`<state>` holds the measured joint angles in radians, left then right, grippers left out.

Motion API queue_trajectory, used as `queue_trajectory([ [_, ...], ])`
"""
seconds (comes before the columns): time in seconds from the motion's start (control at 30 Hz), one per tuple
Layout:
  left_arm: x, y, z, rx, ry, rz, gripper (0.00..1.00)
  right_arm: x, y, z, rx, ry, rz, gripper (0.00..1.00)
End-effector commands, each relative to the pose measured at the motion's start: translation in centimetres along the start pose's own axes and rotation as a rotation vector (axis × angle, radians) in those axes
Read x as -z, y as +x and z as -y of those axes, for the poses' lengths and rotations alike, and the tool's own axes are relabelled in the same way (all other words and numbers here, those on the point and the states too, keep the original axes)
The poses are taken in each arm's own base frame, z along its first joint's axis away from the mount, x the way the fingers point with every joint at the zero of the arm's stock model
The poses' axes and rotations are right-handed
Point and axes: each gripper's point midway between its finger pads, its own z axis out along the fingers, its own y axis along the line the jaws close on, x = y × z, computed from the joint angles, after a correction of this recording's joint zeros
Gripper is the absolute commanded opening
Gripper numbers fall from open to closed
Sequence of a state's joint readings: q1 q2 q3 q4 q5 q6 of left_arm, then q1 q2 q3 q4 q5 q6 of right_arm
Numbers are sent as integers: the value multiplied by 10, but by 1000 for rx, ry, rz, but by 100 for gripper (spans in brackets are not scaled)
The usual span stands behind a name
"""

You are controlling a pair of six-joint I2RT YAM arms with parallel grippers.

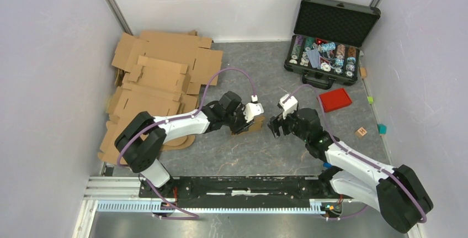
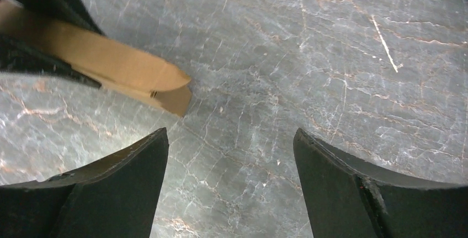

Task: Fold the paper box
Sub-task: Close the paper box at the center of the board.

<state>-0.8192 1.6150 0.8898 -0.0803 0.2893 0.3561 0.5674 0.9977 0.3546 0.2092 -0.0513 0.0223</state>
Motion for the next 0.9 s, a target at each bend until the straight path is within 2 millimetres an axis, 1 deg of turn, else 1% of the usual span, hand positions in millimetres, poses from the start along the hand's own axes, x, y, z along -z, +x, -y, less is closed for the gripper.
queue_trajectory([
  [0.0, 1, -14, 0, -8, 22, 32, 39, 1, -10, -1, 128, -10, 112, 92],
  [0.1, 2, -15, 3, -3, 41, 31, 38, 7, -6, 2, 184, 4, 143, 92],
  [0.2, 4, -16, 4, 4, 45, 18, 35, 17, -3, 2, 247, 8, 219, 88],
  [0.3, 8, -23, 8, 31, 65, 26, 35, 24, -13, -7, 334, -30, 320, 82],
  [0.37, 13, -28, 14, 43, 102, 27, 36, 24, -17, -10, 365, -53, 325, 80],
  [0.4, 15, -32, 16, 45, 113, 33, 36, 23, -20, -12, 379, -62, 323, 77],
  [0.53, 23, -35, 24, 54, 164, 10, 36, 25, -27, -23, 493, -103, 345, 63],
  [0.63, 23, -30, 23, 63, 159, -27, 35, 20, -24, -34, 591, -115, 322, 63],
  [0.73, 24, -30, 21, 60, 150, -35, 35, 17, -22, -36, 659, -96, 304, 59],
  [0.87, 26, -25, 20, 47, 140, -62, 35, 23, -33, -43, 755, -70, 376, 56],
])
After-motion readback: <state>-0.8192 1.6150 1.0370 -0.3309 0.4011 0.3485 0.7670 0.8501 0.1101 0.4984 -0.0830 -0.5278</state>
